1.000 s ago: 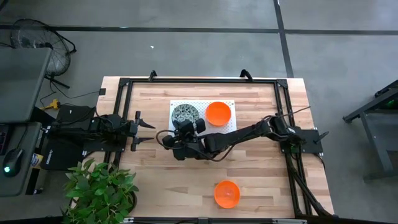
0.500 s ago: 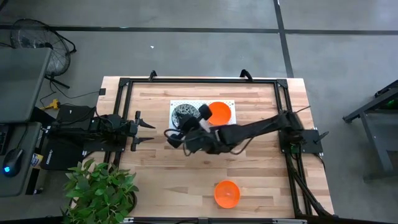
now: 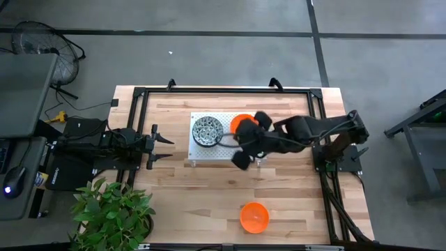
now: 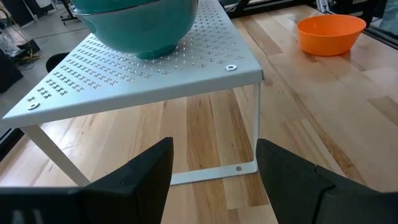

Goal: Pick & Place Mini bowls
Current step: Stack the orange bowl on the orange bowl on the shelf

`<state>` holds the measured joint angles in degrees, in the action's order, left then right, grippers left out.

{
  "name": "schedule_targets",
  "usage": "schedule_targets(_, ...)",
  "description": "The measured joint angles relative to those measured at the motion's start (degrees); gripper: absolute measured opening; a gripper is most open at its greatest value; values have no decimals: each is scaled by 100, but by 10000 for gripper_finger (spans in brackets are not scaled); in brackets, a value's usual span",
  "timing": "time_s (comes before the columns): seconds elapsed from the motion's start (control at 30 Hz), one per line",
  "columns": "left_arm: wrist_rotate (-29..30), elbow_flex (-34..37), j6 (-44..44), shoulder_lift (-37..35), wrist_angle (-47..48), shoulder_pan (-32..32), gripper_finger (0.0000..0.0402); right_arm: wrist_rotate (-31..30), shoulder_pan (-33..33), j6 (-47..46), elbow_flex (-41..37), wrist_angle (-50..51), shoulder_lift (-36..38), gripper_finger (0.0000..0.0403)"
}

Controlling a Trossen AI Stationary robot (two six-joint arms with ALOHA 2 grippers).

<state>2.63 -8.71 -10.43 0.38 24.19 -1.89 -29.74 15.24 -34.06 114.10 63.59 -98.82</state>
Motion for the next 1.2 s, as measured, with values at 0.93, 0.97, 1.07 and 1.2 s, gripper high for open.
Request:
schedule_targets(0.93, -13, 0, 1, 1, 0, 0, 225, 3437, 1984, -1032, -3413, -602, -9, 184)
schedule_targets(0.97, -13, 0, 0, 0, -1, 0, 225, 3432, 1986, -1224, -3481, -677, -9, 184)
schedule_targets(1.07, -13, 0, -1, 0, 0, 0, 225, 3329, 1983, -1814, -3702, -977, -9, 184)
schedule_targets(1.2, -11, -1, 1, 0, 0, -1, 225, 3136, 2003, -2277, -3970, -1554, -9, 185)
